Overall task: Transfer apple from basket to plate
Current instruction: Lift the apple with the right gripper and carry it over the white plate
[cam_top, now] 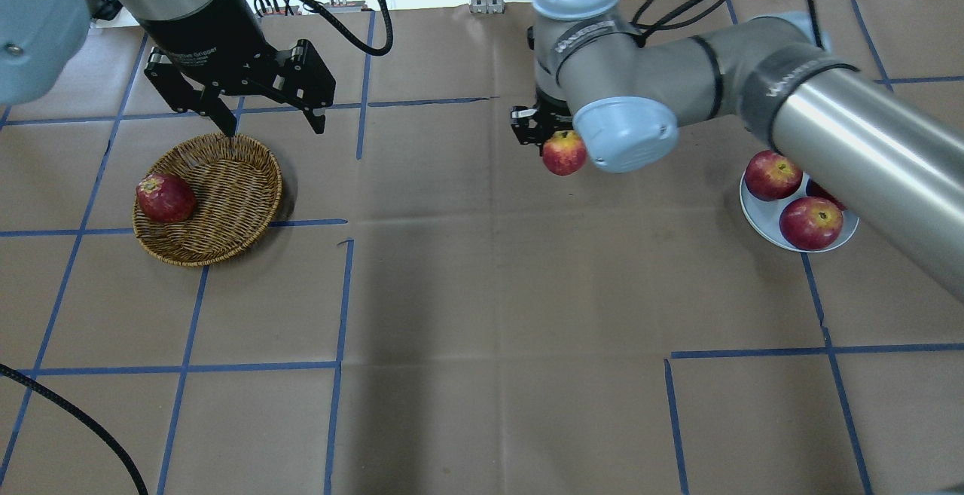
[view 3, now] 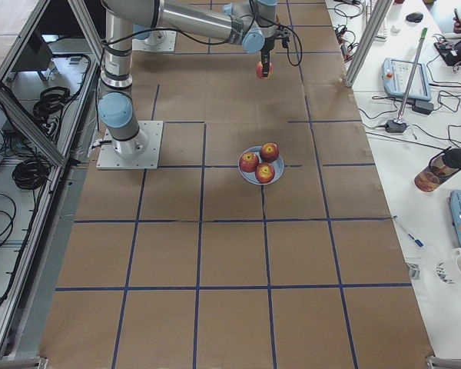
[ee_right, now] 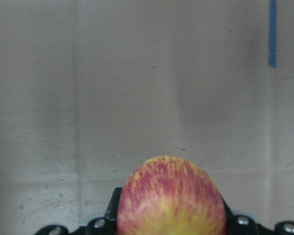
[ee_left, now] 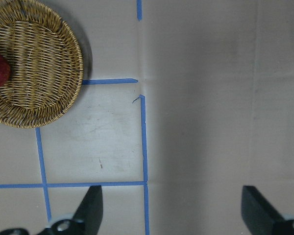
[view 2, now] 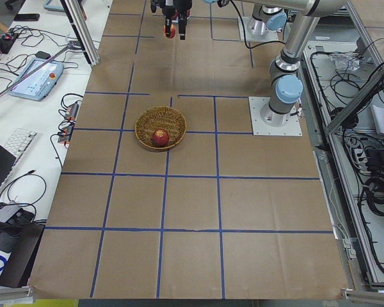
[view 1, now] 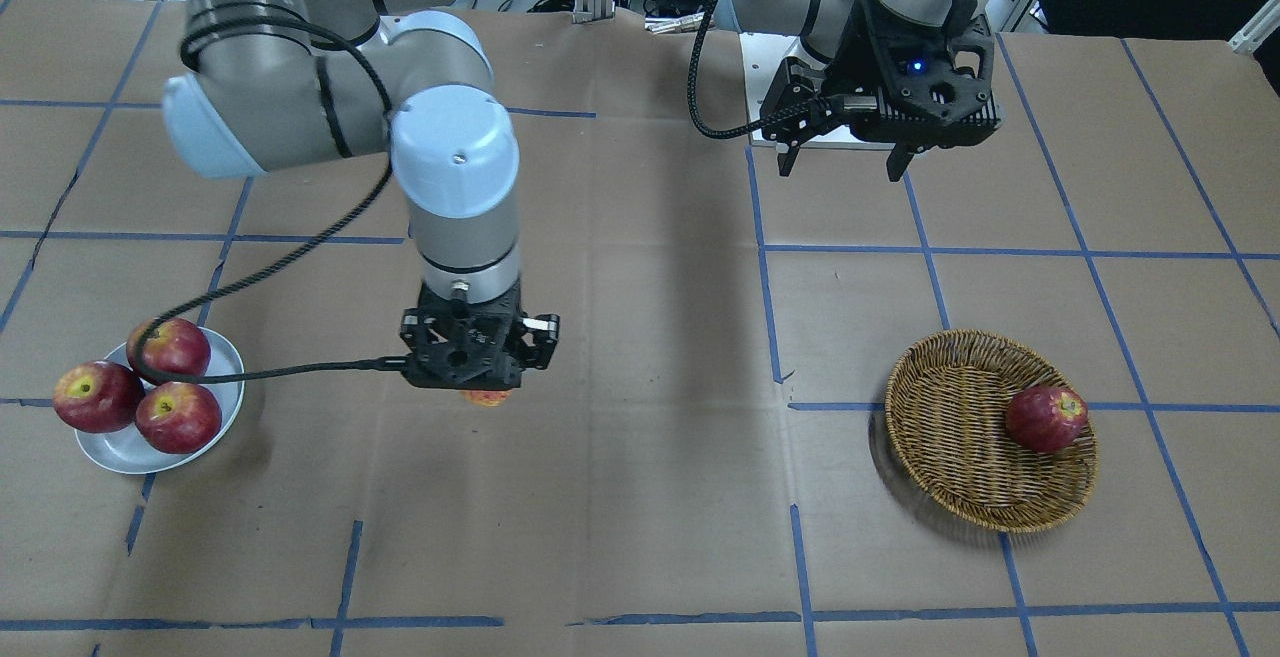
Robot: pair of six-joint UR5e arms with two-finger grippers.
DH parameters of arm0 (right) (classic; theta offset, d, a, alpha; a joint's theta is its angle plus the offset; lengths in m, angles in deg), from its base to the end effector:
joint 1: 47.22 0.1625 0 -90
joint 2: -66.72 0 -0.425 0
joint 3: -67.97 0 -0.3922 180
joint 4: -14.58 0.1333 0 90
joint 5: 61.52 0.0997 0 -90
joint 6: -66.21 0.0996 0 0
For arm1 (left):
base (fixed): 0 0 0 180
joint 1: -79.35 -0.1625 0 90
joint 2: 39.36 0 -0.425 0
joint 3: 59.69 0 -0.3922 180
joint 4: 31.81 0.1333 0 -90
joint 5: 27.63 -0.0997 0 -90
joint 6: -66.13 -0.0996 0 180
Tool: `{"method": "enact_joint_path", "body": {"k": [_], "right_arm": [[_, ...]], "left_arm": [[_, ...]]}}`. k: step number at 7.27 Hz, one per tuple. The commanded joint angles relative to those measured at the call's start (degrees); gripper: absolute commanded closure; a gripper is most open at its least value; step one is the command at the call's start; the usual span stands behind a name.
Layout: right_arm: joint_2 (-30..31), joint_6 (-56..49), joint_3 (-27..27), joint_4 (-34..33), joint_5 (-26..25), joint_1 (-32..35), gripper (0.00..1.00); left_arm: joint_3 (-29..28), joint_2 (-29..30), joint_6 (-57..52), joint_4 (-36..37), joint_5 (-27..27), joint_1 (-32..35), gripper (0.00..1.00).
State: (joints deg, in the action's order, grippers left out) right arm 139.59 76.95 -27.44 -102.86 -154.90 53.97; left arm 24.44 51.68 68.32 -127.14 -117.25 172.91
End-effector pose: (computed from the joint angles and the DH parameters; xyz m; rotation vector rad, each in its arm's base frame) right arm 0.2405 -0.5592 0.3278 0.0083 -3.0965 0.1474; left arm -0.1646 -0.4881 0.5200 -0.0374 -3.1352 -0.0142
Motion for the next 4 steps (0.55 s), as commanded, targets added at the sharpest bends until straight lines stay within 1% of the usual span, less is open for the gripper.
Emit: {"method": "enact_joint_path", "body": {"k": [1,2,4], "right_arm": [[9.4,-18.7,-11.6,-1.9,0.8,-13.9,0.59],[11.8,-27.6,-14.9,-4.4,0.9,-20.4,0.59],[11.5,-41.7,-15.7,-5.2,4.2,-31.6,0.59]], "left_arm": [[0.1,0.3,0.0,0.1,0.0,0.0,0.01],[0.1,0.5,0.0,0.1,0.0,0.0,0.01],[0.1,0.8,0.0,0.3,-0.1,0.0,0.01]]}}
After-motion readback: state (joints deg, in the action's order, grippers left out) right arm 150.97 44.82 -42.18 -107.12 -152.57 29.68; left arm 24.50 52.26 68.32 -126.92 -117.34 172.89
